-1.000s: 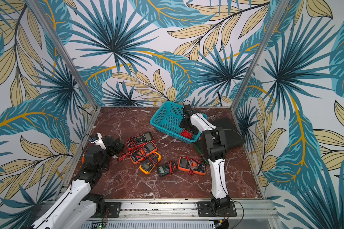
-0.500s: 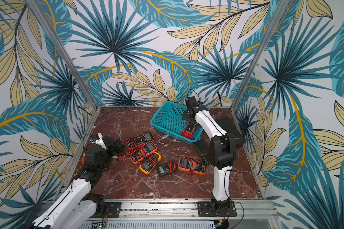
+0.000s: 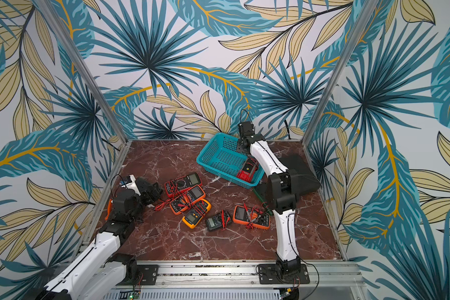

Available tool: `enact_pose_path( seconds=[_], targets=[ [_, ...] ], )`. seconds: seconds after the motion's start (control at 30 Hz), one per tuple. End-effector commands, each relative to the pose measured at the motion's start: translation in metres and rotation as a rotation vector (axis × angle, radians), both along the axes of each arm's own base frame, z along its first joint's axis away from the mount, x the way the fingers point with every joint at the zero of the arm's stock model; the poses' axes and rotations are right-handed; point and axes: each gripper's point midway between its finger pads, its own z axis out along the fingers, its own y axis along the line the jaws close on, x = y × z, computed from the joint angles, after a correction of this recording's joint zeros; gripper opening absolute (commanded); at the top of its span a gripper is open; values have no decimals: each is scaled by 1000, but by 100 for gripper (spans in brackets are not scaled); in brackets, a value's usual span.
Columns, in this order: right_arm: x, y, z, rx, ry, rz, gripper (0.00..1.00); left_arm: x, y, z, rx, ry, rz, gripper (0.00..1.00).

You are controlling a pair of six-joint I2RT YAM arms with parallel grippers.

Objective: Put the multimeter into the basket
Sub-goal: Place the multimeter in the basket.

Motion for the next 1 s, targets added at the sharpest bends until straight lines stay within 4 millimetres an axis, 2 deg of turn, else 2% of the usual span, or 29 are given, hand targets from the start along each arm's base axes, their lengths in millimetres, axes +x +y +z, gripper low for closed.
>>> enact_pose_path(
  seconds=[0.0, 0.2, 0.33, 0.5, 0.73, 0.97],
  targets=[
    [13, 5, -17, -14, 16, 60, 55, 4, -2, 9, -4, -25, -6, 100],
    [14, -21, -43, 23, 71, -49, 56, 4, -3, 8, -5, -25, -11, 100],
    [6, -30, -64, 33, 131, -80, 56, 4, -3, 7, -11, -26, -12, 100],
    [-11, -37, -78, 38, 194, -147, 56, 4, -4, 8, -16, -28, -15, 100],
    [-32, -42, -85, 50, 246, -195, 57, 3, -4, 7, -15, -25, -14, 100],
    [-50, -55, -75, 16, 250, -251, 69, 3, -3, 6, -16, -25, -10, 100]
  ],
)
